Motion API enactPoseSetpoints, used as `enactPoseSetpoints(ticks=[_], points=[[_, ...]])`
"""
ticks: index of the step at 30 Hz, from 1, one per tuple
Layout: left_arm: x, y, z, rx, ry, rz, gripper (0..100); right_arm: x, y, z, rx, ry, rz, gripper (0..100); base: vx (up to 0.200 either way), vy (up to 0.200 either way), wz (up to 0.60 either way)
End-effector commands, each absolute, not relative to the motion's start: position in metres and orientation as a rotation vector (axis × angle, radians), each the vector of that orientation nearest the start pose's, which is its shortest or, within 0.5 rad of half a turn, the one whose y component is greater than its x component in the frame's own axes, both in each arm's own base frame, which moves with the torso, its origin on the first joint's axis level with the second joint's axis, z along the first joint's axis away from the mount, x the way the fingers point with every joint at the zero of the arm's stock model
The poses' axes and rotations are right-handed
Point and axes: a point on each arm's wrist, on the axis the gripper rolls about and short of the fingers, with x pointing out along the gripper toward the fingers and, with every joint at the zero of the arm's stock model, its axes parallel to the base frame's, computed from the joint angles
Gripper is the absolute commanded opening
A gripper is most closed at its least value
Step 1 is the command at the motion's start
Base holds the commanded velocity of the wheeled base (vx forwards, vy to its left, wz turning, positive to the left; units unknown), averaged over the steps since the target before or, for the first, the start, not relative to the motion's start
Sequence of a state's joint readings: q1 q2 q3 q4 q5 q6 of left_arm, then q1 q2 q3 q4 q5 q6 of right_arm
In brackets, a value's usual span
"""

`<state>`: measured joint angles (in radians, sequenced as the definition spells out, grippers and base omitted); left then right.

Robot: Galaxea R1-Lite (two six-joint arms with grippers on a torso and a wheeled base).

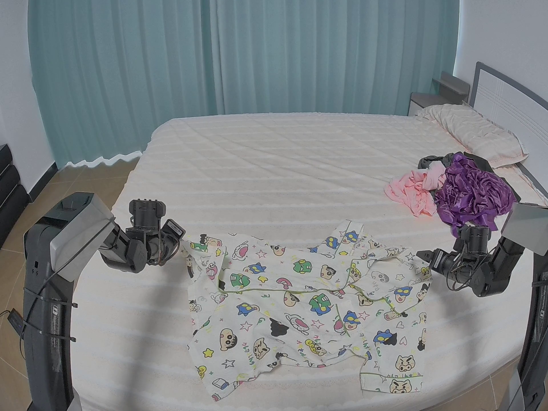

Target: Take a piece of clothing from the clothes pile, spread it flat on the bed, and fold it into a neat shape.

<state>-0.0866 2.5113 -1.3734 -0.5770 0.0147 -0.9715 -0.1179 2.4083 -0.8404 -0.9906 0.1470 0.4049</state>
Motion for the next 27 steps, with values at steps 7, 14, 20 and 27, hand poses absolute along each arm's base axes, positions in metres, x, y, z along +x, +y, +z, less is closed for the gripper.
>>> enactPoseSetpoints(ticks=[7, 14, 20, 27], points=[[0.490, -0.016, 0.000, -1.003, 0.536, 0.244, 0, 0.383, -0.042, -0.030, 0.470, 0.573, -0.088, 100, 0.000, 0.000, 0.00], [0.496, -0.014, 0.001, -1.006, 0.552, 0.262, 100, 0.383, -0.042, -0.031, 0.469, 0.574, -0.088, 100, 0.000, 0.000, 0.00], [0.503, -0.010, 0.007, -1.070, 0.525, 0.282, 100, 0.383, -0.042, -0.031, 0.470, 0.574, -0.089, 100, 0.000, 0.000, 0.00], [0.494, -0.005, 0.025, -1.154, 0.508, 0.290, 100, 0.383, -0.042, -0.031, 0.470, 0.574, -0.089, 100, 0.000, 0.000, 0.00]])
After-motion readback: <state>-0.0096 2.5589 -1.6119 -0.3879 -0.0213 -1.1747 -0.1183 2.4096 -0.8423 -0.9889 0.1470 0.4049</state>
